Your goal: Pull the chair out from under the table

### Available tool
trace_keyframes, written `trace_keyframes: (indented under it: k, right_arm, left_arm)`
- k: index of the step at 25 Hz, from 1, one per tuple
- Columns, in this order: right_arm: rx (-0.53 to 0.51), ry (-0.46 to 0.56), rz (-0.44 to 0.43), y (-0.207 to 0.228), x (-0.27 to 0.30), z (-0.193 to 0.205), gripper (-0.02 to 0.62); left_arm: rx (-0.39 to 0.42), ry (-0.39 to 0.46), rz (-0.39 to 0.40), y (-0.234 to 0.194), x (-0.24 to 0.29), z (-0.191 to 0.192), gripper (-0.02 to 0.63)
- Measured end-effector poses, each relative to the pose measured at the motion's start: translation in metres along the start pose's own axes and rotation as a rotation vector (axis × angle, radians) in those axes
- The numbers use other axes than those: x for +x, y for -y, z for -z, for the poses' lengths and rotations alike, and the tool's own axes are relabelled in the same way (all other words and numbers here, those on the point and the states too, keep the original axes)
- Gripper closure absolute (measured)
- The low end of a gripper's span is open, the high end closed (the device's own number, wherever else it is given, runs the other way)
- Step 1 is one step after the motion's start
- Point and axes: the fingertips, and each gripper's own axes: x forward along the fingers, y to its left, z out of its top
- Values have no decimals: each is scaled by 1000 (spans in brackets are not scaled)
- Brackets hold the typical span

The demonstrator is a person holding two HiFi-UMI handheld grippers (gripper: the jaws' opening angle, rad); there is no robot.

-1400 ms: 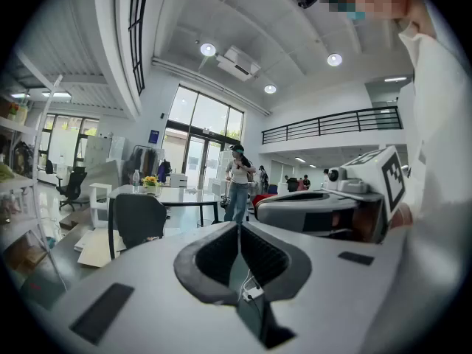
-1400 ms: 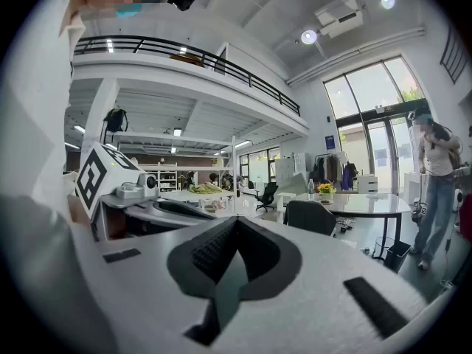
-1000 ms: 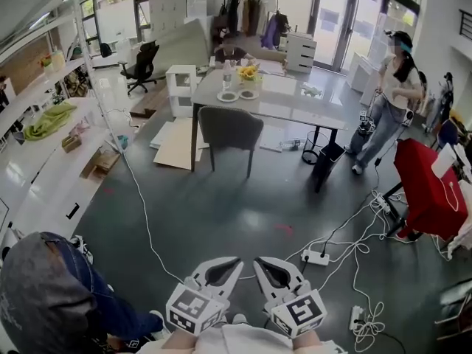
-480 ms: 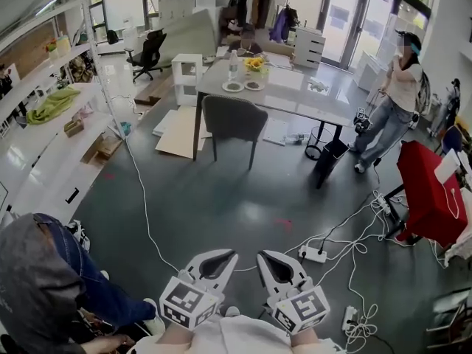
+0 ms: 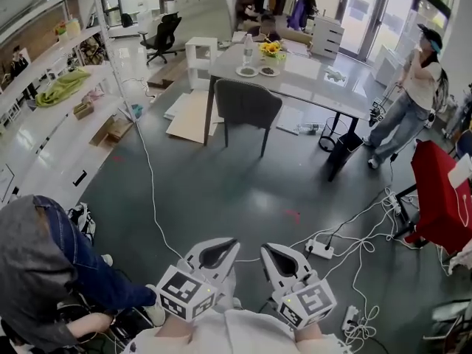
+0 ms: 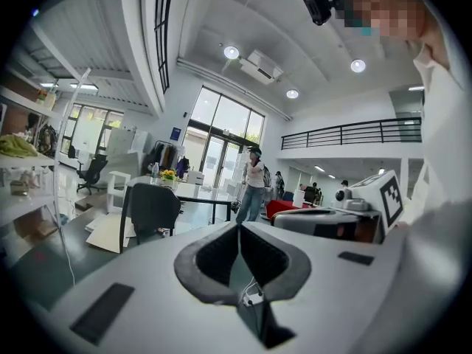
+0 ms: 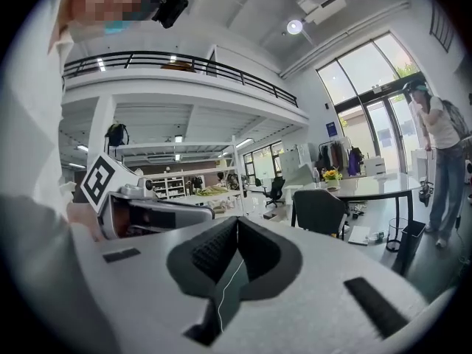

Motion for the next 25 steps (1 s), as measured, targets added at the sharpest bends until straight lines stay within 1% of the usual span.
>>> trace_keyframes:
  k: [4, 8, 12, 17, 25]
  right_arm:
    - [-1, -11, -14, 18, 20, 3, 592]
    - [12, 1, 4, 53, 49, -5, 592]
    - [23, 6, 27, 83, 93, -13, 592]
    - [16, -14, 38, 114, 162, -22, 592]
    - [37, 26, 129, 191, 276, -61, 592]
  left_arm:
    - [11, -3, 3, -20, 21, -6, 584]
    - [36, -11, 9, -49, 51, -18, 583]
    - [38, -23, 15, -91, 82, -31, 584]
    - [46, -46, 62, -151, 129, -52, 583]
    - [81, -75, 116, -256, 198, -97, 583]
